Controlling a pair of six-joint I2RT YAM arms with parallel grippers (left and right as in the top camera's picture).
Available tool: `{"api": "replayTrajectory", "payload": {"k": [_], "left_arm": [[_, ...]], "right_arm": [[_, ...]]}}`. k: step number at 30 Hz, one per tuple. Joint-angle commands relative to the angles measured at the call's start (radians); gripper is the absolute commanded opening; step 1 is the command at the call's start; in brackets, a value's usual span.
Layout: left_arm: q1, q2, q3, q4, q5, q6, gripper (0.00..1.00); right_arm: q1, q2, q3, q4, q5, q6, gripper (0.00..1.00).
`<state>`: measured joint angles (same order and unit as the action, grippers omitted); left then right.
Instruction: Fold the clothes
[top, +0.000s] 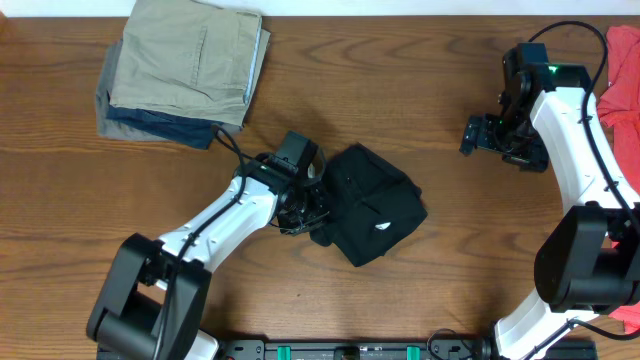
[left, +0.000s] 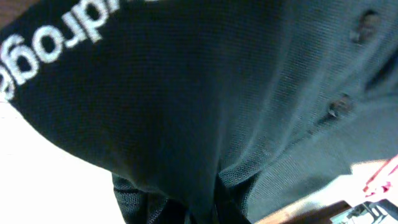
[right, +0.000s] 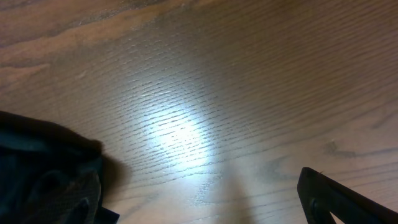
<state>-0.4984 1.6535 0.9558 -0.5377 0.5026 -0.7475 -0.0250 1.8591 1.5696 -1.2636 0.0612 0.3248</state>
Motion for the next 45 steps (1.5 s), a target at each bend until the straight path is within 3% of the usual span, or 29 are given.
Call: {"api": "replayTrajectory", "payload": {"k": [1,5,14,20,27,33,40,45], "left_arm": [[0.006,-0.076,-0.005,0.019,0.039,0.058,0.06],[0.007,-0.119,-0.005,0.060,0.024,0.124,0.06],[0.006,-0.084,-0.006,0.155,0.024,0.128,0.06],[0.006,-0.083,-0.006,0.177,0.020,0.217,0.06],[0.003,-0.083,-0.040,0.230,0.003,0.224,0.06],[0.003,-0.083,-0.124,0.344,0.014,0.224,0.06],[0.003,-0.083,-0.217,0.587,0.100,0.195,0.06],[0.003,-0.080,-0.219,0.616,0.100,0.193,0.06]], "right_arm": [[0.006,-0.007,0.002,0.000,0.013,-0.012,0.99],[0.006,-0.007,0.002,0.000,0.013,-0.011,0.99],[0.006,-0.007,0.002,0.000,0.013,-0.012,0.99],[0.006,-0.007,0.002,0.000,0.013,-0.012,0.99],[0.006,-0.007,0.002,0.000,0.013,-0.012,0.99],[0.006,-0.007,0.002,0.000,0.013,-0.012,0.99],[0.006,-0.007,0.002,0.000,0.013,-0.012,0.99],[0.006,-0.007,0.002,0.000,0.013,-0.012,0.99]]}}
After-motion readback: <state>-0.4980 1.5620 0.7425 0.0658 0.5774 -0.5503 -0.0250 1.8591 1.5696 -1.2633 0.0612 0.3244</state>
